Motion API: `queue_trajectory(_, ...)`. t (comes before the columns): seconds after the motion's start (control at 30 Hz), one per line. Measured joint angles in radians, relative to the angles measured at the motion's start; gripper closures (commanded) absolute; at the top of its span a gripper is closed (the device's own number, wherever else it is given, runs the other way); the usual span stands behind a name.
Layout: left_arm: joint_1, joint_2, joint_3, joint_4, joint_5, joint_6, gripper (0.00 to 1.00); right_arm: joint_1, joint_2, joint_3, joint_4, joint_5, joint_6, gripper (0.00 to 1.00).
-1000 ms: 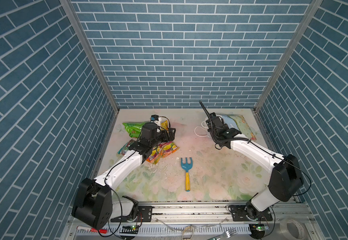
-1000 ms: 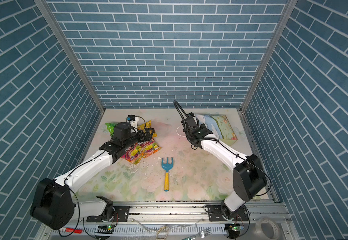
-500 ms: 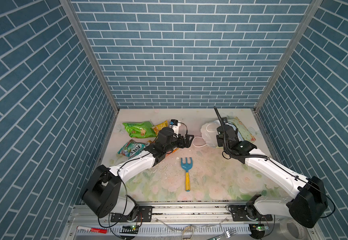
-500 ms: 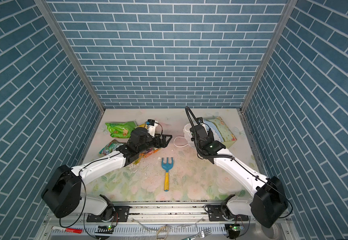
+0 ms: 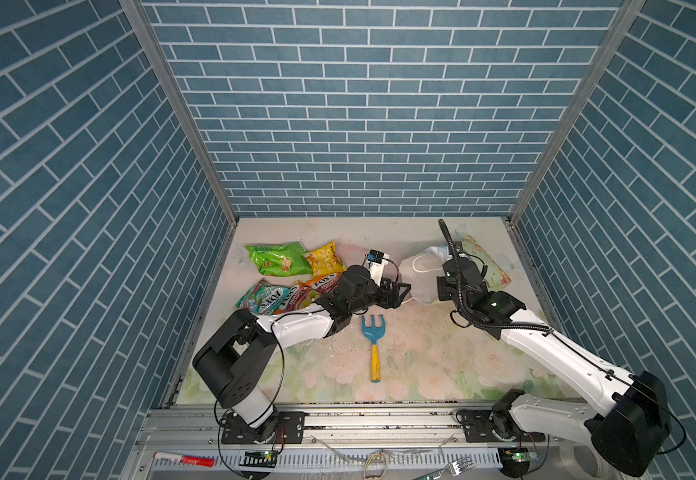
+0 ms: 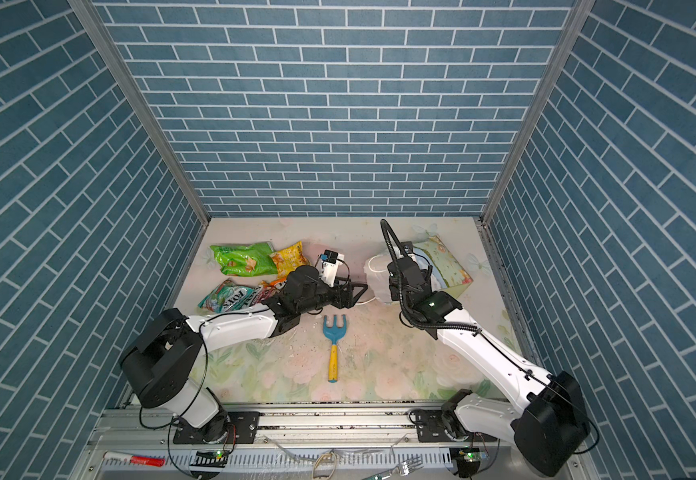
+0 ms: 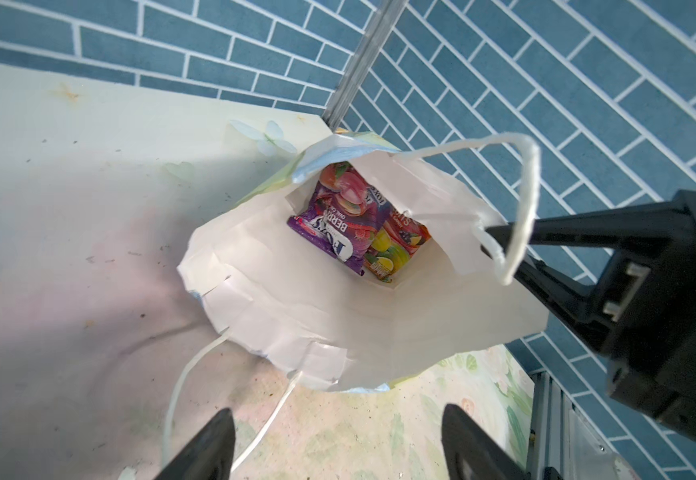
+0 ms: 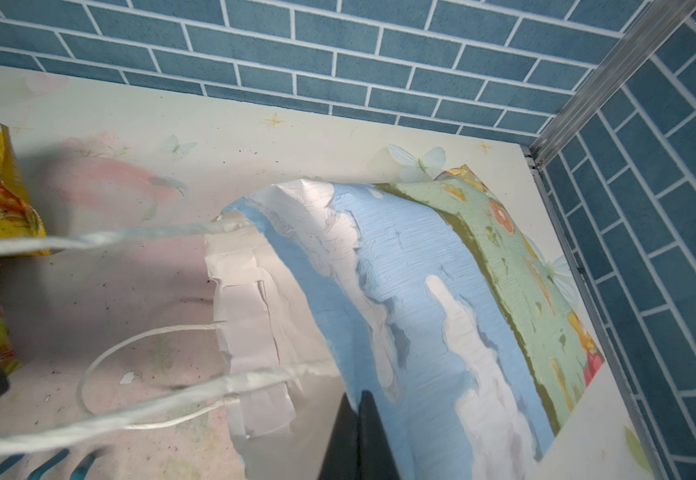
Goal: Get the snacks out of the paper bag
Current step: 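Move the left gripper over the paper bag opening while the right holds the rim, then lower the left gripper into the paper bag toward the purple Fox's candy bag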
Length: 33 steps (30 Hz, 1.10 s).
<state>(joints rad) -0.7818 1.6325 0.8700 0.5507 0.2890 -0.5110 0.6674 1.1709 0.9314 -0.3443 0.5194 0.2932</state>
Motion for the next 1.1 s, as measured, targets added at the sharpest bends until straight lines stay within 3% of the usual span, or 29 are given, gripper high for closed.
queue_trajectory(0.47, -0.05, 0.203, 0.057, 0.174, 0.035, 0.089, 0.39, 0.0, -0.184, -0.022, -0.043, -0.072, 0.064, 1.0)
queue_trajectory(0.87, -0.108, 0.276, 0.176, 0.108, 0.037, 0.183, 0.38, 0.0, -0.208, -0.054, -0.029, -0.112, 0.077, 1.0)
queue_trajectory(1.1, -0.108, 0.343, 0.262, 0.043, 0.023, 0.211, 0.32, 0.0, -0.238, -0.083, -0.016, -0.129, 0.078, 1.0)
